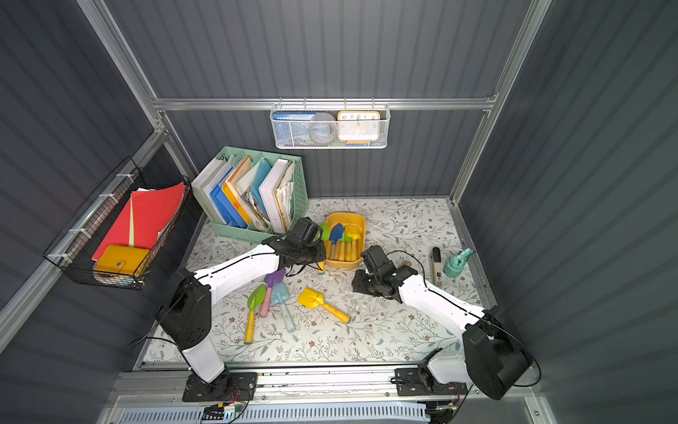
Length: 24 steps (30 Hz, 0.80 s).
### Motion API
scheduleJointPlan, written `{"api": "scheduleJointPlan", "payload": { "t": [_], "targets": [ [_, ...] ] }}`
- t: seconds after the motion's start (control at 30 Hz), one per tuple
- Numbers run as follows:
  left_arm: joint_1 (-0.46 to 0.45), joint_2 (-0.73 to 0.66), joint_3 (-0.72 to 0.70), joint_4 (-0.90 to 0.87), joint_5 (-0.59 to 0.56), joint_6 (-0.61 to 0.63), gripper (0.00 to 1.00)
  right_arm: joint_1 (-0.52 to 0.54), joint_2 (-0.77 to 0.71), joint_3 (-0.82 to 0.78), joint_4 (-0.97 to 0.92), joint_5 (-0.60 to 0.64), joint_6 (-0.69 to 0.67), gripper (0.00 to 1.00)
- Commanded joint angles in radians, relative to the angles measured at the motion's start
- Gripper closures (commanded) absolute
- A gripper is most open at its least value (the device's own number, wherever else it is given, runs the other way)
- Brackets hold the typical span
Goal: Put the shovel into the storage box
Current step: Pick up the shovel from the center of the board, then place the shovel in the storage box.
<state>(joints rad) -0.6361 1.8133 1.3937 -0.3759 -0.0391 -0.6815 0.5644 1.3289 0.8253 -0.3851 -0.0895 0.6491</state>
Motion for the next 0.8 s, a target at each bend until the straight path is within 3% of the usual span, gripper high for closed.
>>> {"api": "scheduleJointPlan", "payload": {
  "t": [0.0,0.4,0.77],
  "targets": [
    [0.000,0.055,0.109,-0.035,0.030,0.074,0.85,-0.009,-0.022,-0.008,-0.027,0.016,0.012,0.54],
    [0.061,0.285,0.389,-0.080,0.085,0.141,0.84,-0.013,-0.016,-0.032,-0.016,0.006,0.029,0.54],
    [0.078,0.439,0.503,-0.079,0.136,0.177,0.84,-0.013,0.008,-0.028,-0.017,0.012,0.038,0.54]
  ]
}}
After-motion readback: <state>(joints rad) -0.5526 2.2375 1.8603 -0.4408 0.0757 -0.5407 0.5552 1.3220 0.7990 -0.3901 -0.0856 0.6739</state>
